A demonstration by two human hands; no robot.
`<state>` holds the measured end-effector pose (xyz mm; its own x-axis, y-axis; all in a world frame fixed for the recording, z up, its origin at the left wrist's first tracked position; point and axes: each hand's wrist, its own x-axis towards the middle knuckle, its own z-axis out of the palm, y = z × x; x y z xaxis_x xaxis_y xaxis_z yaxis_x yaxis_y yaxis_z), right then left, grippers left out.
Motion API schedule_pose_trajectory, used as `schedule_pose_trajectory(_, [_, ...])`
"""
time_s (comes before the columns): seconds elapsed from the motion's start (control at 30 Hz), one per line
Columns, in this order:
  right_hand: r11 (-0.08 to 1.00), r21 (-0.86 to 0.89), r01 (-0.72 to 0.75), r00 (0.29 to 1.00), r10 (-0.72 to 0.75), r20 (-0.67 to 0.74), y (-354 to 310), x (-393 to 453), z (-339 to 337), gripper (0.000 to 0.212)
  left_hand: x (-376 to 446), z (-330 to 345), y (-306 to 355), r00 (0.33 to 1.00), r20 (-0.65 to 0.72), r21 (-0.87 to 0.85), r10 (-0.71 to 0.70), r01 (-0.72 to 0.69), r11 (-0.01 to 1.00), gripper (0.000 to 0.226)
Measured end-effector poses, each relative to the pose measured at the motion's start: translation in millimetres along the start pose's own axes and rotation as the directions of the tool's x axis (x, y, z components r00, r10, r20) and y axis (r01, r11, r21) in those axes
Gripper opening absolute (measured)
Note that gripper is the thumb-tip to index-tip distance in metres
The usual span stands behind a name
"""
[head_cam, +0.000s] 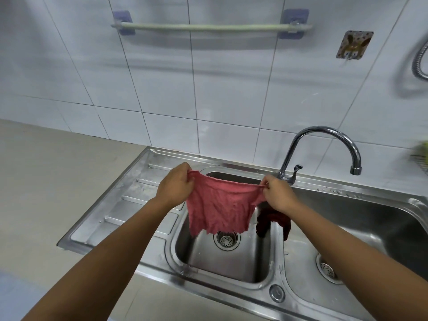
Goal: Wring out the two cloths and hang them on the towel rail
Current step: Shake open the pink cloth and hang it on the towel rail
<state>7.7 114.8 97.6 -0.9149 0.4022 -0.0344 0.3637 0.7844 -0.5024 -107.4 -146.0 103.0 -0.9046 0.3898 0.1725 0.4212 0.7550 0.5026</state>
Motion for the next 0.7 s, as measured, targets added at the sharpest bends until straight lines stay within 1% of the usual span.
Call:
schedule_pose_trajectory(0.03, [1.000, -0.012, 0.020, 1.000, -0.020, -0.012, -1, 1, -2, 0.016, 2, -2, -7, 1.000, 0.002, 0.032, 0.006, -0.006, 0.999, 0.007])
schedule_pose_trajectory(0.1, [0.992, -0.096, 0.086, 0.995, -0.090, -0.034, -6, 5, -9, 0.022, 4, -10, -20, 1.000, 0.011, 0.077, -0.001, 0.000, 0.997, 0.004])
schedule_pose_trajectory(0.13, [0.982, -0.149, 0.114, 0.992, -0.121, -0.036, -10, 7, -13, 0.025, 5, -15, -25, 1.000, 0.010, 0.097, -0.007, 0.006, 0.995, 0.007])
schedule_pose_trajectory(0.2, [0.950, -0.272, 0.157, 0.986, -0.165, -0.010, -26, 16, -20, 0.030, 6, -27, -30, 1.000, -0.026, 0.139, -0.014, 0.018, 0.990, 0.012])
schedule_pose_trajectory(0.23, [0.938, -0.307, 0.162, 0.986, -0.166, 0.011, -38, 21, -24, 0.032, 7, -35, -31, 0.998, -0.061, 0.159, -0.016, 0.025, 0.987, 0.014])
schedule_pose_trajectory(0.27, [0.938, -0.307, 0.158, 0.987, -0.156, 0.032, -51, 29, -28, 0.033, 10, -43, -31, 0.995, -0.102, 0.176, -0.016, 0.034, 0.984, 0.014])
schedule_pose_trajectory(0.33, [0.957, -0.252, 0.146, 0.989, -0.139, 0.047, -83, 47, -38, 0.034, 20, -64, -28, 0.983, -0.181, 0.198, -0.034, 0.071, 0.978, 0.018])
schedule_pose_trajectory(0.37, [0.967, -0.213, 0.139, 0.990, -0.139, 0.013, -103, 56, -47, 0.034, 28, -81, -25, 0.971, -0.233, 0.199, -0.055, 0.103, 0.975, 0.021])
schedule_pose_trajectory(0.4, [0.975, -0.171, 0.145, 0.986, -0.157, -0.061, -125, 64, -59, 0.034, 38, -102, -21, 0.949, -0.307, 0.181, -0.071, 0.132, 0.975, 0.023])
schedule_pose_trajectory(0.43, [0.978, -0.127, 0.167, 0.968, -0.187, -0.168, -149, 70, -74, 0.034, 48, -128, -15, 0.914, -0.397, 0.143, -0.083, 0.150, 0.978, 0.025])
schedule_pose_trajectory(0.47, [0.973, -0.077, 0.217, 0.922, -0.230, -0.311, -171, 76, -90, 0.035, 56, -155, -10, 0.860, -0.505, 0.096, -0.078, 0.146, 0.985, 0.026])
schedule_pose_trajectory(0.5, [0.951, -0.037, 0.306, 0.835, -0.286, -0.470, -193, 77, -108, 0.036, 62, -186, -3, 0.778, -0.626, 0.069, -0.052, 0.122, 0.990, 0.025])
schedule_pose_trajectory(0.53, [0.901, -0.039, 0.432, 0.681, -0.354, -0.641, -210, 74, -121, 0.037, 63, -212, 2, 0.656, -0.755, 0.080, 0.018, 0.066, 0.995, 0.022])
schedule_pose_trajectory(0.57, [0.821, -0.108, 0.561, 0.470, -0.423, -0.775, -221, 69, -129, 0.037, 61, -231, 4, 0.519, -0.847, 0.125, 0.112, -0.009, 0.992, 0.017])
schedule_pose_trajectory(0.6, [0.745, -0.239, 0.622, 0.268, -0.490, -0.830, -227, 67, -129, 0.037, 60, -244, -2, 0.407, -0.886, 0.213, 0.224, -0.072, 0.974, 0.012])
schedule_pose_trajectory(0.63, [0.704, -0.371, 0.605, 0.194, -0.583, -0.789, -224, 66, -120, 0.037, 57, -247, -11, 0.415, -0.855, 0.308, 0.311, -0.076, 0.948, 0.008])
schedule_pose_trajectory(0.67, [0.678, -0.454, 0.578, 0.292, -0.691, -0.661, -219, 70, -105, 0.039, 54, -242, -27, 0.552, -0.755, 0.392, 0.354, -0.053, 0.918, 0.005])
schedule_pose_trajectory(0.7, [0.691, -0.483, 0.538, 0.528, -0.723, -0.446, -211, 72, -86, 0.040, 48, -228, -45, 0.758, -0.580, 0.454, 0.298, -0.002, 0.891, 0.007])
